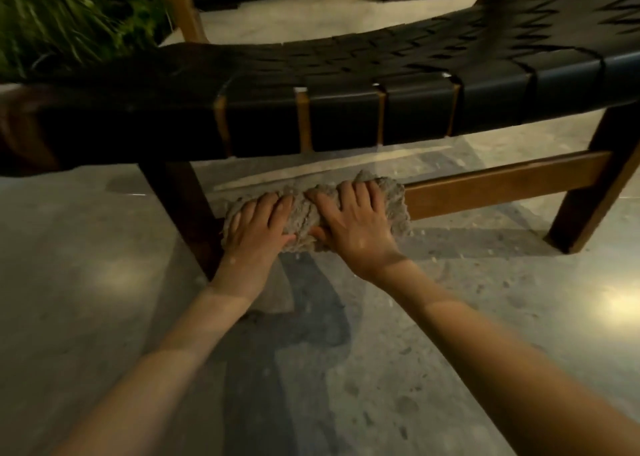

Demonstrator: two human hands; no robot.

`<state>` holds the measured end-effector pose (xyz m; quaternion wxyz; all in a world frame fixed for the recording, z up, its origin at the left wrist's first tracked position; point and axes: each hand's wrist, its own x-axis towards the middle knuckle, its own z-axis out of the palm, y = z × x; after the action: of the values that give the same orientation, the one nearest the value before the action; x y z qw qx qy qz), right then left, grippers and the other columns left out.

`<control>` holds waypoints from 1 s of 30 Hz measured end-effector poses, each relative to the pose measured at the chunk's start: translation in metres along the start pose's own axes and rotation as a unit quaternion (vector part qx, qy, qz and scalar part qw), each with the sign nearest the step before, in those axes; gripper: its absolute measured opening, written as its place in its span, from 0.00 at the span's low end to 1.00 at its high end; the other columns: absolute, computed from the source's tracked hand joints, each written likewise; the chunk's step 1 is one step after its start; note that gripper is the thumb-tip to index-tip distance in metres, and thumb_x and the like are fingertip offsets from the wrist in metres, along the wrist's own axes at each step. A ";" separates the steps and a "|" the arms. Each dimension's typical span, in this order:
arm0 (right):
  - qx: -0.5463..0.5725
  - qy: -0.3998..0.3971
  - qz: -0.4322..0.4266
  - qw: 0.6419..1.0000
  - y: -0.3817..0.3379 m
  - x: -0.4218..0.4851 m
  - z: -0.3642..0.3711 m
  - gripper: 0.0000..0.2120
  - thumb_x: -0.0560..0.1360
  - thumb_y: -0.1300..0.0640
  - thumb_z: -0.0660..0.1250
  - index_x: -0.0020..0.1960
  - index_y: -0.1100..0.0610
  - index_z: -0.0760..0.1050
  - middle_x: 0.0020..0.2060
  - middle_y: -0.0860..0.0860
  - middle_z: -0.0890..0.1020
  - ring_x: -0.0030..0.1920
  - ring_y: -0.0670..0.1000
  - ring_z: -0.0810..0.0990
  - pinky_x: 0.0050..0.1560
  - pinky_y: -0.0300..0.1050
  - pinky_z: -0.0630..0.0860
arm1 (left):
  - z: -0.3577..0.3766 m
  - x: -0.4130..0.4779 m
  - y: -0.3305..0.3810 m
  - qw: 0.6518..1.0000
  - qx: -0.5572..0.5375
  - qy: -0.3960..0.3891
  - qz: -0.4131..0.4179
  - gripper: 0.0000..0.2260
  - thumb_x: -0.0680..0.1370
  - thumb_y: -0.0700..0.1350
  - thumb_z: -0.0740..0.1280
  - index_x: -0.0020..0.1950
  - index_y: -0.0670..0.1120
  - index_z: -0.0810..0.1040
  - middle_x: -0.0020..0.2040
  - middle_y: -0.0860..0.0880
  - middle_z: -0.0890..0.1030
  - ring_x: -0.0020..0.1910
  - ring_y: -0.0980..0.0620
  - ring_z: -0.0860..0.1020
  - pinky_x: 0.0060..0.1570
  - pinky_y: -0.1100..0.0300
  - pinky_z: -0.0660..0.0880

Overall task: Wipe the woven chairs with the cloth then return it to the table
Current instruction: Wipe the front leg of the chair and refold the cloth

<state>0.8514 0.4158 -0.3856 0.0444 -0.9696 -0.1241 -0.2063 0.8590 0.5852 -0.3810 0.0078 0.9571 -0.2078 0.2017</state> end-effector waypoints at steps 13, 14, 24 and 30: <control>0.111 0.068 0.034 0.991 -0.026 -0.019 -0.008 0.18 0.78 0.52 0.61 0.67 0.48 0.73 0.57 0.58 0.77 0.58 0.63 0.72 0.58 0.56 0.66 | -0.017 -0.043 -0.009 0.969 -0.138 0.108 -0.174 0.18 0.74 0.43 0.71 0.64 0.45 0.77 0.63 0.33 0.68 0.59 0.41 0.62 0.61 0.49 0.67; 0.122 0.084 0.060 0.987 -0.026 -0.021 -0.007 0.17 0.76 0.54 0.65 0.65 0.48 0.75 0.56 0.59 0.77 0.56 0.65 0.72 0.56 0.58 0.67 | -0.018 -0.044 -0.007 0.958 -0.165 0.128 -0.195 0.17 0.74 0.41 0.71 0.63 0.45 0.79 0.62 0.32 0.67 0.59 0.40 0.62 0.62 0.51 0.65; 0.394 0.132 0.287 0.863 -0.046 -0.029 -0.005 0.06 0.75 0.55 0.68 0.51 0.53 0.74 0.50 0.52 0.71 0.54 0.53 0.66 0.60 0.43 0.64 | -0.017 -0.045 0.008 0.861 -0.353 0.176 -0.322 0.09 0.76 0.51 0.69 0.51 0.48 0.78 0.55 0.47 0.69 0.48 0.65 0.65 0.48 0.75 0.65; 0.487 0.130 0.400 0.765 -0.055 -0.020 -0.002 0.06 0.73 0.50 0.70 0.43 0.50 0.73 0.45 0.54 0.73 0.52 0.57 0.72 0.58 0.57 0.70 | -0.011 -0.024 0.030 0.585 -0.504 0.062 -0.632 0.07 0.73 0.53 0.71 0.47 0.56 0.75 0.65 0.45 0.62 0.61 0.48 0.64 0.65 0.51 0.67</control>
<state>0.8187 0.4642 -0.3904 0.6051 -0.7432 0.1980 -0.2054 0.8228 0.5685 -0.3821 0.6276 0.6748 0.3824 0.0679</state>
